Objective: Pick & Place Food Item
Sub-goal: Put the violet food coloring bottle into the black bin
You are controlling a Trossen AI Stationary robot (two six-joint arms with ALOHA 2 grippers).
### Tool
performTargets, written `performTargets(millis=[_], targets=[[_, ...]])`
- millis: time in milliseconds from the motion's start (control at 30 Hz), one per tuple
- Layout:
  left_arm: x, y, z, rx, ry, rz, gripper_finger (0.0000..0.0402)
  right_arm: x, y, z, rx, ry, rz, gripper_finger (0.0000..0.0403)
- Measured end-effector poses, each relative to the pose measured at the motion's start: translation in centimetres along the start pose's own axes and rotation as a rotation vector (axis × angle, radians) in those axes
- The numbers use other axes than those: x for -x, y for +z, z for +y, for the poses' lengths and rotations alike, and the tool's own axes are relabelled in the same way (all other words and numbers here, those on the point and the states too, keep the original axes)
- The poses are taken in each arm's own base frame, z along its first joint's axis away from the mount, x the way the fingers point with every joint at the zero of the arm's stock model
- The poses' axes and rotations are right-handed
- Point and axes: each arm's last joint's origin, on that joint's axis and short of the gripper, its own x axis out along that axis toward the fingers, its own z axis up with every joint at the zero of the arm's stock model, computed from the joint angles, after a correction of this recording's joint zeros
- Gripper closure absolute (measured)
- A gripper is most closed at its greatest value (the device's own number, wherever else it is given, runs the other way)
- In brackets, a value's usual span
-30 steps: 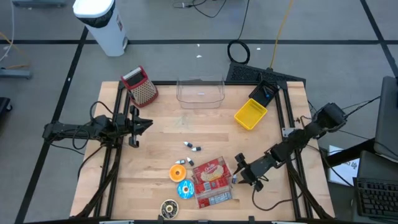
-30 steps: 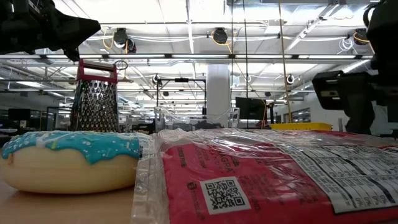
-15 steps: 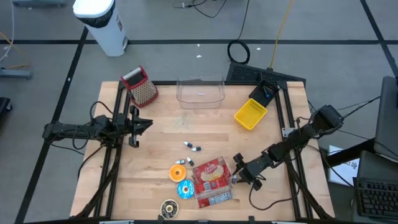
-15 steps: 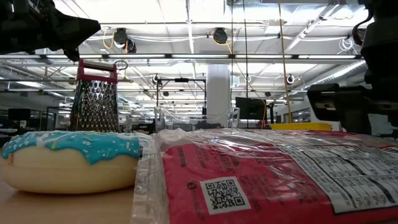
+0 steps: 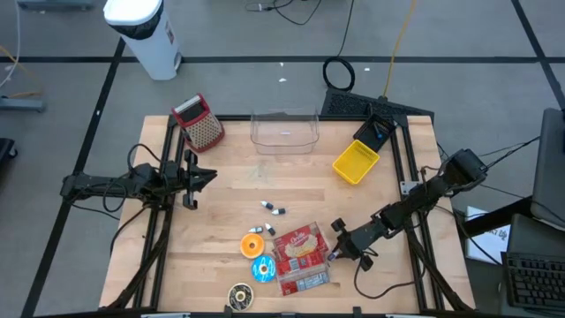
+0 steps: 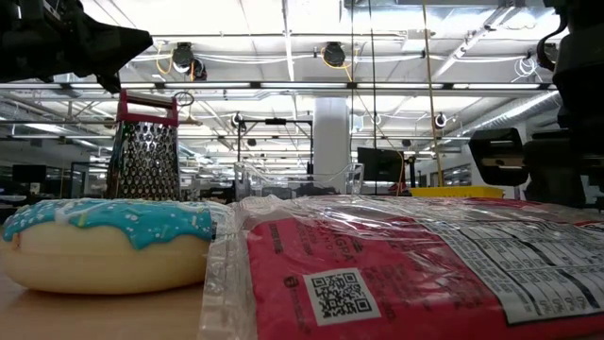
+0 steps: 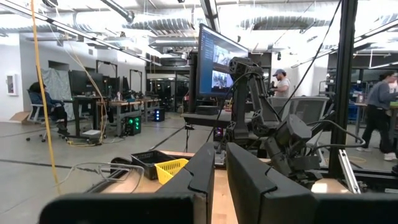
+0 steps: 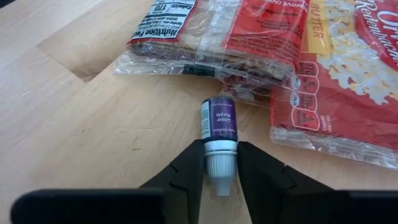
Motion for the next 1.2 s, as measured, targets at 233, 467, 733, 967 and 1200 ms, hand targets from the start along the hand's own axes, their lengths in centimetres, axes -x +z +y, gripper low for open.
performTargets(millis=[233,467,733,967,1200], targets=[[0.0,0.0,0.0,0.0,0.0,0.0,0.036,0.0,0.0,0.0,0.005,-0.005,-0.001,0.0339],[0.0,0.0,0.0,0.0,-0.001,0.0,0.036,0.4,0.3,-0.1,0.001,-0.014,-0.016,0.0339],[0.0,0.0,0.0,0.0,0.0,0.002,0.036,1.9,1.5,-0.3,-0.028,-0.021,-0.095,0.0336],[0.0,0.0,0.0,0.0,0.0,0.001,0.036,4.6,2.7,-0.7,-0.038,-0.035,-0.154,0.0339],[0.0,0.0,0.0,0.0,0.0,0.001,0.036,7.5,3.1,-1.5,-0.06,-0.092,-0.189,0.0337]])
